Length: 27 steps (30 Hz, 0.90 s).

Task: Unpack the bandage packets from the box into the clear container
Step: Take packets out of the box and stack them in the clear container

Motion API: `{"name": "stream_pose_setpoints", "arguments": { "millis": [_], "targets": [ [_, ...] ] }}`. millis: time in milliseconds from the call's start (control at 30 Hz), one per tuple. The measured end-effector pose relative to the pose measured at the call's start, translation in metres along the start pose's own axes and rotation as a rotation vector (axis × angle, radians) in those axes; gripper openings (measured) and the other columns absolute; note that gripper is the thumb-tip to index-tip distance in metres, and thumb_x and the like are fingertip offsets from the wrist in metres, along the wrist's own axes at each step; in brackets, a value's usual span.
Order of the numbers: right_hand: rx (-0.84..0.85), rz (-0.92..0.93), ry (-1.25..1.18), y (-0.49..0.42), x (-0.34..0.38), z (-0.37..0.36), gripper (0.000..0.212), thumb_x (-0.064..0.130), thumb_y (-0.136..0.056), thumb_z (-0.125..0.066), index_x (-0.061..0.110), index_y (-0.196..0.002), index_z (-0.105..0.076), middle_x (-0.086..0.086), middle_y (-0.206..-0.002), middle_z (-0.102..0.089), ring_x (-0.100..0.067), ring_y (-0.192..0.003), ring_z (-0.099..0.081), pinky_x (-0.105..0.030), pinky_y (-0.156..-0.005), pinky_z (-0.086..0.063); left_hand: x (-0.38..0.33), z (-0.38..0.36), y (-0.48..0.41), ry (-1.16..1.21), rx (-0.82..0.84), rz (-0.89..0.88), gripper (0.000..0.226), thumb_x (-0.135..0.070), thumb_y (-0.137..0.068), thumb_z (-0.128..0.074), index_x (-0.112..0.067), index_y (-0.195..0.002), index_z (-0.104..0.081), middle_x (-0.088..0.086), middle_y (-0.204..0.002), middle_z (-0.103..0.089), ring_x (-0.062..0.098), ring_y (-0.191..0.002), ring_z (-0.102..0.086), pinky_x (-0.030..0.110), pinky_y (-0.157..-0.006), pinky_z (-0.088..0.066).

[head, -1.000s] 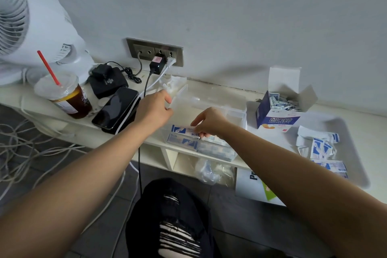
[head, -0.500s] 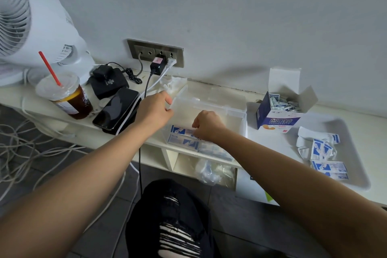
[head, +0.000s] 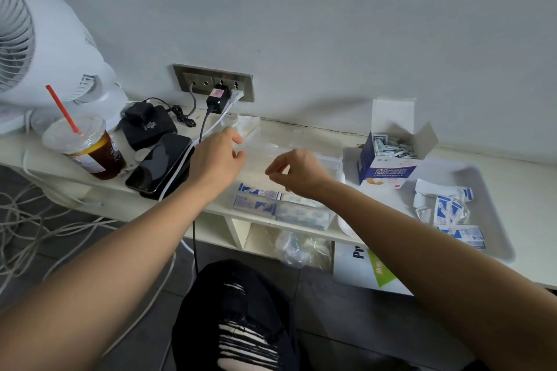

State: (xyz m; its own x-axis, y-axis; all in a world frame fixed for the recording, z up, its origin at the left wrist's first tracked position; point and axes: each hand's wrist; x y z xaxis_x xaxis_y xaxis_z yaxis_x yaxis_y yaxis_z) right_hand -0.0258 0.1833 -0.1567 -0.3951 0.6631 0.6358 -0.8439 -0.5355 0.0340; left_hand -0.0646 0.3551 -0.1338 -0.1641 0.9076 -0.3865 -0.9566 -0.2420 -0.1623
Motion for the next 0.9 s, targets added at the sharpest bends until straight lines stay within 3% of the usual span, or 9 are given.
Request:
{"name": "stream_pose_setpoints", "arguments": {
  "millis": [133, 300, 400, 533, 633, 767, 900],
  "targets": [
    [-0.199, 0.029, -0.182, 0.032, -0.008, 0.041, 0.013, 0.018, -0.089, -0.062, 0.014, -0.088, -0.074, 0.005, -0.069, -0.067, 0.005, -0.049, -0.054, -0.009, -0.053, -0.040, -0.045, -0.003, 0.002, 0.106, -0.128, -0.122, 0.014, -0.020, -0.093, -0.052, -0.019, -0.102, -0.062, -0.007, -0.083, -0.062, 0.014, -0.069, -0.054, 0.030, -0.063, -0.042],
    [-0.397, -0.116, -0.159, 0.090, -0.065, 0.094, 0.024, 0.018, -0.090, -0.057, 0.013, -0.072, -0.072, 0.006, -0.056, -0.061, 0.000, -0.046, -0.052, -0.013, -0.052, -0.038, -0.126, -0.032, 0.019, 0.281, -0.087, -0.327, 0.010, -0.019, -0.089, -0.054, -0.020, -0.089, -0.064, -0.005, -0.081, -0.066, 0.020, -0.071, -0.059, 0.035, -0.067, -0.050],
    [-0.324, -0.273, -0.074, 0.123, -0.111, 0.116, 0.022, 0.016, -0.089, -0.058, 0.011, -0.073, -0.072, 0.001, -0.059, -0.063, -0.002, -0.044, -0.049, -0.016, -0.051, -0.040, -0.170, -0.055, 0.036, 0.317, 0.029, -0.459, 0.008, -0.019, -0.086, -0.057, -0.021, -0.086, -0.065, -0.006, -0.077, -0.066, 0.019, -0.069, -0.059, 0.031, -0.065, -0.047],
    [-0.131, -0.402, 0.116, 0.164, -0.164, 0.132, 0.006, 0.011, -0.081, -0.066, 0.012, -0.084, -0.071, 0.000, -0.076, -0.066, -0.012, -0.065, -0.056, -0.023, -0.065, -0.047, -0.209, -0.091, 0.054, 0.295, 0.282, -0.547, 0.011, -0.016, -0.086, -0.058, -0.017, -0.090, -0.068, -0.004, -0.078, -0.066, 0.013, -0.068, -0.057, 0.023, -0.063, -0.041],
    [-0.024, -0.473, 0.259, 0.186, -0.190, 0.135, 0.019, 0.010, -0.075, -0.068, 0.020, -0.091, -0.070, 0.004, -0.089, -0.065, -0.013, -0.077, -0.056, -0.024, -0.074, -0.048, -0.224, -0.116, 0.062, 0.233, 0.419, -0.575, 0.011, -0.017, -0.088, -0.059, -0.019, -0.092, -0.068, -0.004, -0.086, -0.067, 0.014, -0.078, -0.061, 0.027, -0.071, -0.050],
    [-0.029, -0.429, 0.404, 0.196, -0.206, 0.127, 0.032, 0.023, -0.072, -0.076, 0.025, -0.103, -0.066, 0.005, -0.109, -0.063, -0.018, -0.101, -0.057, -0.034, -0.089, -0.047, -0.236, -0.139, 0.070, 0.173, 0.534, -0.565, 0.015, -0.019, -0.089, -0.060, -0.020, -0.102, -0.066, 0.000, -0.096, -0.067, 0.014, -0.084, -0.061, 0.032, -0.076, -0.052],
    [-0.031, -0.404, 0.414, 0.197, -0.213, 0.126, 0.032, 0.031, -0.076, -0.076, 0.022, -0.104, -0.064, 0.002, -0.107, -0.064, -0.018, -0.097, -0.057, -0.032, -0.084, -0.045, -0.248, -0.152, 0.075, 0.122, 0.564, -0.555, 0.025, -0.023, -0.088, -0.062, -0.019, -0.112, -0.060, 0.003, -0.103, -0.066, 0.019, -0.088, -0.061, 0.031, -0.076, -0.052]
  ]
}}
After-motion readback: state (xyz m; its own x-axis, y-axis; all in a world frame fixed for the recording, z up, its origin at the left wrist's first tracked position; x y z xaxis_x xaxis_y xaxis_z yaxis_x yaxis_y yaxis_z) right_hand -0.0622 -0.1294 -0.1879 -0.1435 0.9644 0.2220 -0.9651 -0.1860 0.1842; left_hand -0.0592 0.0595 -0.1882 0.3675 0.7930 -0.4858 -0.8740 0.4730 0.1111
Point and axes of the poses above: each hand's wrist, its own y-axis away from the middle knuckle, its own z-axis out of the back of the hand, x = y × z
